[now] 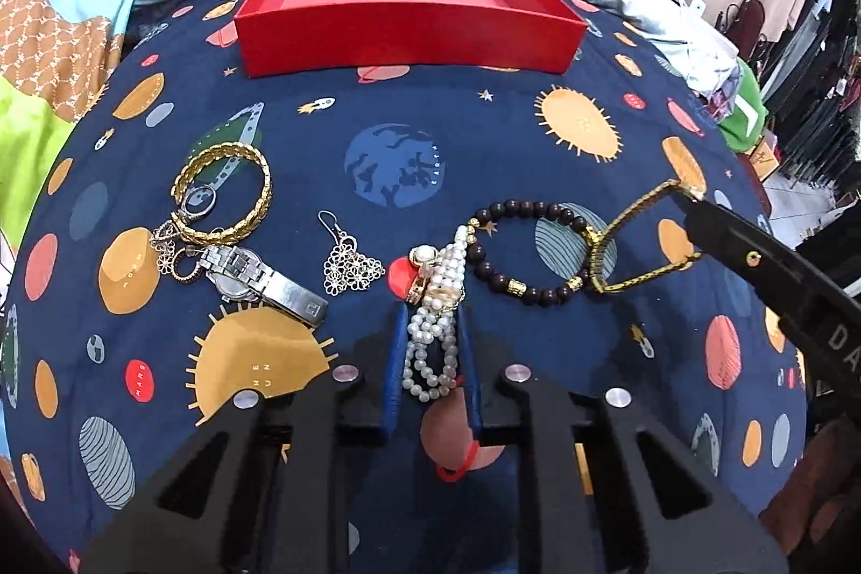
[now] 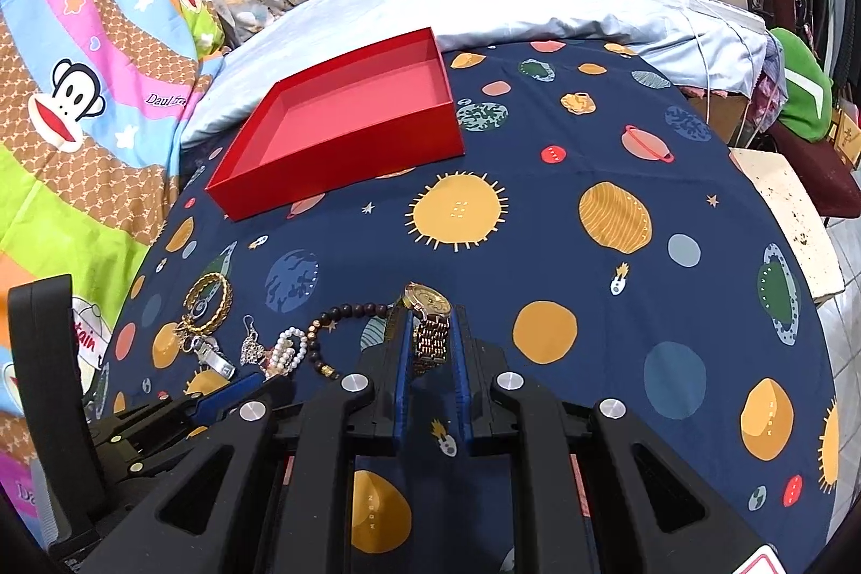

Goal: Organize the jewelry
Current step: 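Grasp the pearl bracelet with the left tool while the right tool holds the gold watch, then carry both items into the red tray and open both tools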

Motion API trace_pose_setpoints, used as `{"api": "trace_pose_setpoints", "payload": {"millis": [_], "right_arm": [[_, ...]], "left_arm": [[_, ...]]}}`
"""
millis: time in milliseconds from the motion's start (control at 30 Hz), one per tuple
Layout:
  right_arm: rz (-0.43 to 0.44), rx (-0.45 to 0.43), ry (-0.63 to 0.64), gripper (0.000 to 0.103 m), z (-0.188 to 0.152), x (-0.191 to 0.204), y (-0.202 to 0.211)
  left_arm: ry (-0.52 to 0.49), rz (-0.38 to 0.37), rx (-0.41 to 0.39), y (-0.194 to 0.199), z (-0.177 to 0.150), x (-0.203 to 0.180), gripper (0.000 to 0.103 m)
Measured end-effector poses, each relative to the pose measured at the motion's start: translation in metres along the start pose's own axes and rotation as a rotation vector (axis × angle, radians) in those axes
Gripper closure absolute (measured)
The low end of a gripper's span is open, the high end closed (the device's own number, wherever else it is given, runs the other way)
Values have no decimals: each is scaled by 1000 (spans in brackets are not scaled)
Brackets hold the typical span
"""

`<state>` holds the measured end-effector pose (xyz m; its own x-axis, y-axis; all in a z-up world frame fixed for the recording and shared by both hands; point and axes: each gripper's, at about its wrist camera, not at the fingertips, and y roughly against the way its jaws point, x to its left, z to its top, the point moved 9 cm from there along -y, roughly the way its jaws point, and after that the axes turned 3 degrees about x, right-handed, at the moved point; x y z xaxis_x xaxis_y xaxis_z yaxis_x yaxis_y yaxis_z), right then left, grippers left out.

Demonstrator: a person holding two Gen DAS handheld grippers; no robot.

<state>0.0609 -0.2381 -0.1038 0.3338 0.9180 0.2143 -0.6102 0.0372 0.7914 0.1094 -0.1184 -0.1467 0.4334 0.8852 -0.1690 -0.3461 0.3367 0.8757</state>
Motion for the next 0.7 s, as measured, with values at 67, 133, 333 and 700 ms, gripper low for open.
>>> {"api": "trace_pose_setpoints", "payload": {"millis": [67, 133, 333, 700], "right_arm": [[5, 0, 5, 90, 0, 2, 1], [15, 0, 7, 90, 0, 4, 3], [46, -6, 19, 90, 0, 14, 12], [103, -54, 83, 90, 25, 44, 28]], "left_arm": [[-12, -2, -20, 7, 0, 0, 86], [-15, -13, -32, 13, 0, 0, 86], [-10, -43, -77, 41, 7, 1, 86], [21, -33, -161, 76, 42, 21, 86]]}}
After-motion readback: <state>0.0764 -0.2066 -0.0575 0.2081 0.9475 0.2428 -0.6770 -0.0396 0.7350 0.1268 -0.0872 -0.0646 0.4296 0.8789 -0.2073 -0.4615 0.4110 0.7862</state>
